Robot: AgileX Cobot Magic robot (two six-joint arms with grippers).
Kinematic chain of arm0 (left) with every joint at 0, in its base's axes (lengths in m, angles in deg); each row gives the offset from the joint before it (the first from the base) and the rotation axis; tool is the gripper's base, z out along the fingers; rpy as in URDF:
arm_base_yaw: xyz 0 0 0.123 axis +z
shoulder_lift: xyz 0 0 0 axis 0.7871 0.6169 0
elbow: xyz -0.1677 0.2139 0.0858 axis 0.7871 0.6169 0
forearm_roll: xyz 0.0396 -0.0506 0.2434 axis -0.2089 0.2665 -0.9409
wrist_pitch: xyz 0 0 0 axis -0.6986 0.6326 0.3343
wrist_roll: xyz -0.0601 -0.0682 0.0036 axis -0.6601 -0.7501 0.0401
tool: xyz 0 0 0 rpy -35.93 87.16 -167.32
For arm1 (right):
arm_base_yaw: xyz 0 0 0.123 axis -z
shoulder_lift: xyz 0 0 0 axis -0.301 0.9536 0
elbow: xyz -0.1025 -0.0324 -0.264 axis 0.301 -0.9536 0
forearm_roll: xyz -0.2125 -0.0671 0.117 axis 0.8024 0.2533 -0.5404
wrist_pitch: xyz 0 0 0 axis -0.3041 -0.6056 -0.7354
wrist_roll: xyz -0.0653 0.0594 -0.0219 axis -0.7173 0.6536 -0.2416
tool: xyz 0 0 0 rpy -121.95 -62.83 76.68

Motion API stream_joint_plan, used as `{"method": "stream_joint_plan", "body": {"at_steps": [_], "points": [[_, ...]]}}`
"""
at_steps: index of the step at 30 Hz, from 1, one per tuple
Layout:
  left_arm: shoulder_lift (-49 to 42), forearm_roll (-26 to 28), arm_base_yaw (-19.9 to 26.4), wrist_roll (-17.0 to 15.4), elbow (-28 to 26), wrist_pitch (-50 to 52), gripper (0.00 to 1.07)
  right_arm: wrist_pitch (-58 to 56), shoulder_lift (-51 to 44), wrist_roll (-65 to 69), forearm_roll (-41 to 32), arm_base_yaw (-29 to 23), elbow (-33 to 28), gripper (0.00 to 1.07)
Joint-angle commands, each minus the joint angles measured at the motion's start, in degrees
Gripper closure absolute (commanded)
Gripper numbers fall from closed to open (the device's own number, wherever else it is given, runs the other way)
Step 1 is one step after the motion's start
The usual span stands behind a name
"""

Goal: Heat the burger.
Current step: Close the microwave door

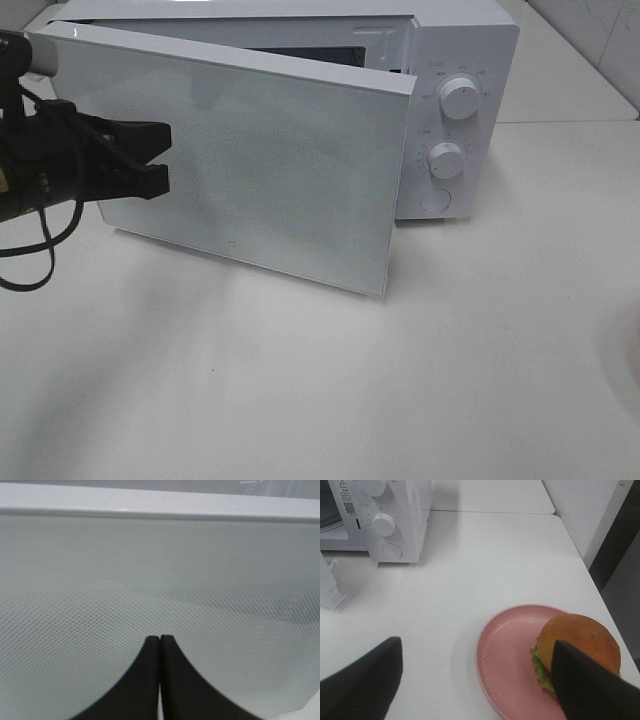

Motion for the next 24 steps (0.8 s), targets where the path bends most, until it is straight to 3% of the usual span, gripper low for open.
{"method": "stream_joint_plan", "body": {"at_steps": [1,7,12,24], "points": [[2.0,1.3,-1.7,0.1,-2.7,-0.9,1.07,0.6,-2.1,-0.2,0.1,0.5,-0.1,0.33],[5.1,3.5,-4.5,0.5,-6.6,-2.9,1.07,0.6,-2.1,-0.2,0.1,0.5,-0.1,0.33],[9.7,7.7,-7.3,3.8,-13.0,-7.2,1.07,0.6,-2.1,-0.2,0.1,0.5,-0.1,0.33],[15.1,12.4,-9.5,5.2,-21.4,-9.1,1.07,0.6,-2.1,-0.3,0.1,0.5,-0.1,0.33]]}}
